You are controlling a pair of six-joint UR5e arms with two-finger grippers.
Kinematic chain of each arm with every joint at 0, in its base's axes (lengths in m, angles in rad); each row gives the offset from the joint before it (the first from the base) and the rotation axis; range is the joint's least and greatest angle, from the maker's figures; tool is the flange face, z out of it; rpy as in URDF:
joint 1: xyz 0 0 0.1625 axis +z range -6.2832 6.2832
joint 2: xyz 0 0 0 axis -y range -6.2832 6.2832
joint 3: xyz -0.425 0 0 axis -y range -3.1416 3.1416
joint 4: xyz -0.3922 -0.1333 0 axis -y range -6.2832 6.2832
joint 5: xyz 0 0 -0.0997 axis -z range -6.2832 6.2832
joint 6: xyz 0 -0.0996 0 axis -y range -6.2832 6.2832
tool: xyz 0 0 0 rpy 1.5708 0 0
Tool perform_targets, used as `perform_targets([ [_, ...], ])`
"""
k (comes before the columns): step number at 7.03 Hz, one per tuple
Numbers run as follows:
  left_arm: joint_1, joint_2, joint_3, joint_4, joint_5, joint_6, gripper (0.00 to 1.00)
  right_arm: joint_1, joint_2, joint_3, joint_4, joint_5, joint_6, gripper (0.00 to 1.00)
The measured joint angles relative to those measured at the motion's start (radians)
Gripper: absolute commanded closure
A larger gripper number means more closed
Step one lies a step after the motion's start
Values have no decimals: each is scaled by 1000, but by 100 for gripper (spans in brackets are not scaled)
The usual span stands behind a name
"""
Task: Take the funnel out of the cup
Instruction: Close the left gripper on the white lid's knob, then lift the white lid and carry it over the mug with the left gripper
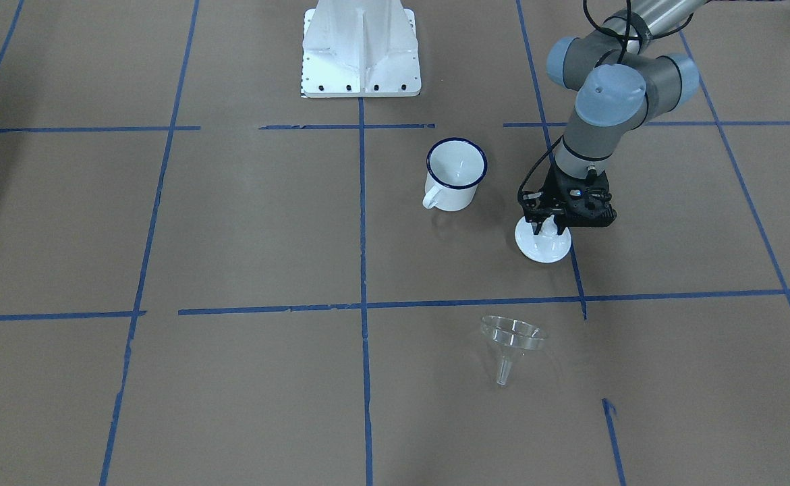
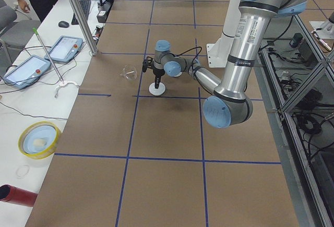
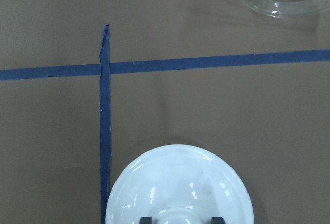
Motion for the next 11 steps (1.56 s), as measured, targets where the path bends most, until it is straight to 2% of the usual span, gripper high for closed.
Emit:
perform_targets([
  [3, -1, 0, 0, 0, 0, 0, 56, 0, 0, 0, 0, 0, 0, 0],
  [4, -2, -1, 0, 0, 0, 0, 67, 0, 0, 0, 0, 0, 0, 0],
  [5, -2, -2, 0, 0, 0, 0, 90, 0, 0, 0, 0, 0, 0, 0],
  [6, -2, -3, -1, 0, -1, 0, 100, 0, 0, 0, 0, 0, 0, 0],
  [11, -42, -4, -16, 1, -34, 0, 100, 0, 0, 0, 0, 0, 0, 0],
])
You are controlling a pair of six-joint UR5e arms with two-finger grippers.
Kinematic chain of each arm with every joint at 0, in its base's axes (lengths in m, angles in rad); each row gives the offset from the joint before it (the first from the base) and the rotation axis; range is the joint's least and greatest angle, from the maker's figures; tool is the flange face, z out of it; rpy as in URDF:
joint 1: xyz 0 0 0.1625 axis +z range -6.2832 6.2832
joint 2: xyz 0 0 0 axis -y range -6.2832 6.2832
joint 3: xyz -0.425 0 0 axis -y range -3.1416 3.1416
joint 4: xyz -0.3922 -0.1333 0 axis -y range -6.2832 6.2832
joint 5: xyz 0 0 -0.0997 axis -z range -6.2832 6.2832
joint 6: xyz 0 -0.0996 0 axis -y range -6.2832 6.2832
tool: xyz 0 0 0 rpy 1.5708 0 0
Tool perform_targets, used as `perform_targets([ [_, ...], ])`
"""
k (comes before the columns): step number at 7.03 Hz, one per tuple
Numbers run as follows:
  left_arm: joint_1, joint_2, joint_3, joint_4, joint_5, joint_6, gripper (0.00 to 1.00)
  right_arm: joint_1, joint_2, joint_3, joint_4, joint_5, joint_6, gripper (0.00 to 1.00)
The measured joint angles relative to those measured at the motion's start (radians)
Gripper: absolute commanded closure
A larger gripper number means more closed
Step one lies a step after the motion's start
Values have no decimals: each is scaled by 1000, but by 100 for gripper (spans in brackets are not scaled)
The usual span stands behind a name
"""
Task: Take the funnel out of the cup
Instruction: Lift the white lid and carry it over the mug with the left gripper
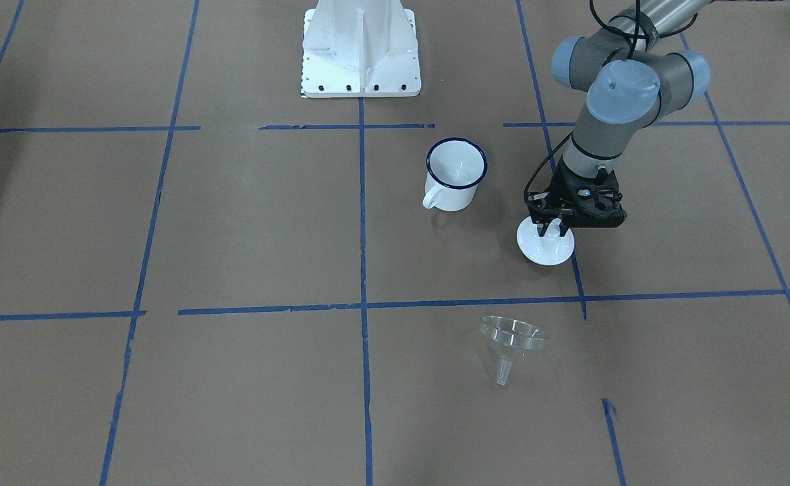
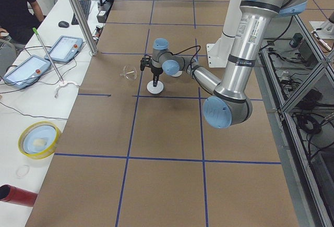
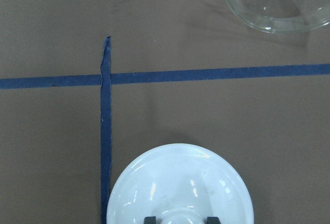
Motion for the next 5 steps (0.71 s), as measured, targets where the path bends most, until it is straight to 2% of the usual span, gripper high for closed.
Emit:
perform_targets([
  [2, -55, 1, -53, 37, -40, 1, 100, 0, 0, 0, 0, 0, 0, 0],
  [5, -101, -28, -240, 284, -55, -15, 100, 0, 0, 0, 0, 0, 0, 0],
])
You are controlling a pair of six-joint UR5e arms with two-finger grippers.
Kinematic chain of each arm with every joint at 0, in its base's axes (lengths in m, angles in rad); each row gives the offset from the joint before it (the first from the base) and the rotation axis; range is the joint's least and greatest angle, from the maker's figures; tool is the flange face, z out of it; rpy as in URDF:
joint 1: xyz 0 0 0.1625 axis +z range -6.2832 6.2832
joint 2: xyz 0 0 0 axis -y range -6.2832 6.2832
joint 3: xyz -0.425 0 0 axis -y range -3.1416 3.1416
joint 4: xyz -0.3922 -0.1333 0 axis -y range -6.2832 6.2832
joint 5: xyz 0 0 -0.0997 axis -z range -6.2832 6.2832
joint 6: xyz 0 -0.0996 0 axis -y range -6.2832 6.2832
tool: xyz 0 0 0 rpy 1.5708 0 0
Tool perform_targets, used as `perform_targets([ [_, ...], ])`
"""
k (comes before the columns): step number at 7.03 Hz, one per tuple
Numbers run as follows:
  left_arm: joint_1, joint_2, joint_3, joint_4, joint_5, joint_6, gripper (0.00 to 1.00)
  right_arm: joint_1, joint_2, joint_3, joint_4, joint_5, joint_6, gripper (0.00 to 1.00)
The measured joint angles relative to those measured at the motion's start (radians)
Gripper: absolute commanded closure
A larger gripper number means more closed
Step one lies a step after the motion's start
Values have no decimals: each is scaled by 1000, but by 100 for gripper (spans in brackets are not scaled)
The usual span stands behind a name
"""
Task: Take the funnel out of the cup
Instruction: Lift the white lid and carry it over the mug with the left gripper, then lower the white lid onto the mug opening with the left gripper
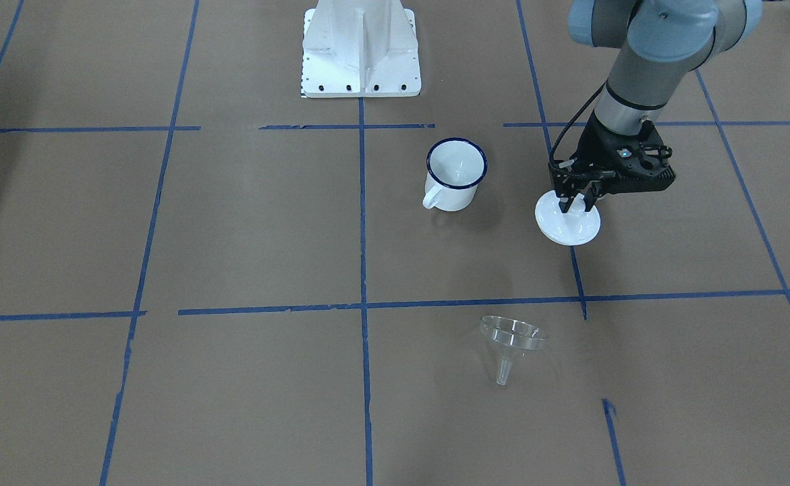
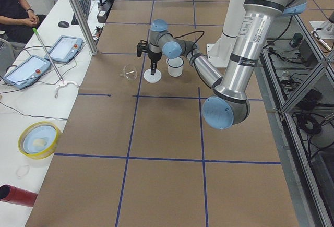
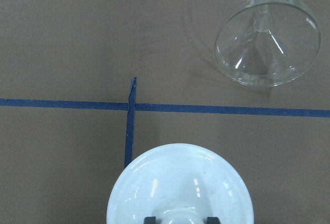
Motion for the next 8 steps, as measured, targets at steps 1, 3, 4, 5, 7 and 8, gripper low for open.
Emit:
perform_targets([
  [1, 1, -17, -34, 40, -10, -37, 100, 0, 0, 0, 0, 0, 0, 0],
  [3, 42, -101, -51, 156, -28, -113, 100, 0, 0, 0, 0, 0, 0, 0],
  [4, 80, -146, -52, 215, -30, -155, 100, 0, 0, 0, 0, 0, 0, 0],
  [5, 116, -171, -52, 241, -29, -195, 100, 0, 0, 0, 0, 0, 0, 0],
  [7, 172, -198, -46, 255, -27, -226, 100, 0, 0, 0, 0, 0, 0, 0],
  [8, 192, -206, -45, 256, -27, -230, 100, 0, 0, 0, 0, 0, 0, 0],
])
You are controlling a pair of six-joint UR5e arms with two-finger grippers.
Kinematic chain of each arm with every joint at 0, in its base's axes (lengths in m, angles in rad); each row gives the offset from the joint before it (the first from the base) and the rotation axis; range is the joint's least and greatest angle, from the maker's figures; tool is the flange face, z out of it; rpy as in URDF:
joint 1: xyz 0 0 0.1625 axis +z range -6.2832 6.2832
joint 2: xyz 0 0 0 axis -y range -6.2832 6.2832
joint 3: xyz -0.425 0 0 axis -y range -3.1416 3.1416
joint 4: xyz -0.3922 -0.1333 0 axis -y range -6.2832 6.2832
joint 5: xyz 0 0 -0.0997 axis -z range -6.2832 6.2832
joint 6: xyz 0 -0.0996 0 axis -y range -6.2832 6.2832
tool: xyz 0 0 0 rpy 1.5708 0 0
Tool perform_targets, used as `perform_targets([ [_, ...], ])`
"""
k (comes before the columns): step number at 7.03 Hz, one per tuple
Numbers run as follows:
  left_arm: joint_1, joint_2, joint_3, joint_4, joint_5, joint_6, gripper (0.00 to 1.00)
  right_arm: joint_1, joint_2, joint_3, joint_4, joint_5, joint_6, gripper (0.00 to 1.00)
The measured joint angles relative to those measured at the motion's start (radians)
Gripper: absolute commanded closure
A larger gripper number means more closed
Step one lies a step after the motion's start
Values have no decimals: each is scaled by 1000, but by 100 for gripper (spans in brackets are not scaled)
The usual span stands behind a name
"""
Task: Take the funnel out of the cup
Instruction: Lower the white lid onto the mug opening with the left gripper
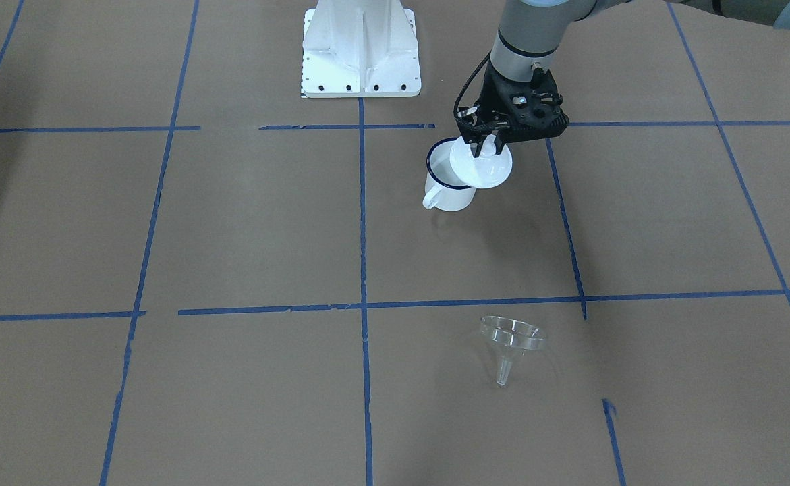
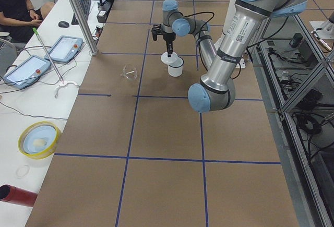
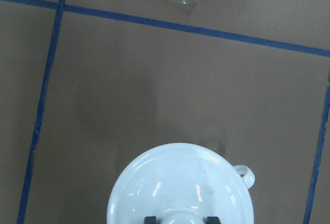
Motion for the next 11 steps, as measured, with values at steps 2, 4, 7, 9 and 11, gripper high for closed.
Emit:
perform_targets([
  [2, 41, -8, 0, 1, 2, -21, 100, 0, 0, 0, 0, 0, 0, 0],
  [4, 61, -10, 8, -1, 7, -51, 100, 0, 0, 0, 0, 0, 0, 0],
  [7, 66, -16, 40, -7, 12, -63, 100, 0, 0, 0, 0, 0, 0, 0],
  [9, 69, -18, 44, -8, 14, -63, 100, 0, 0, 0, 0, 0, 0, 0],
  [11, 70, -21, 46, -8, 14, -63, 100, 0, 0, 0, 0, 0, 0, 0],
])
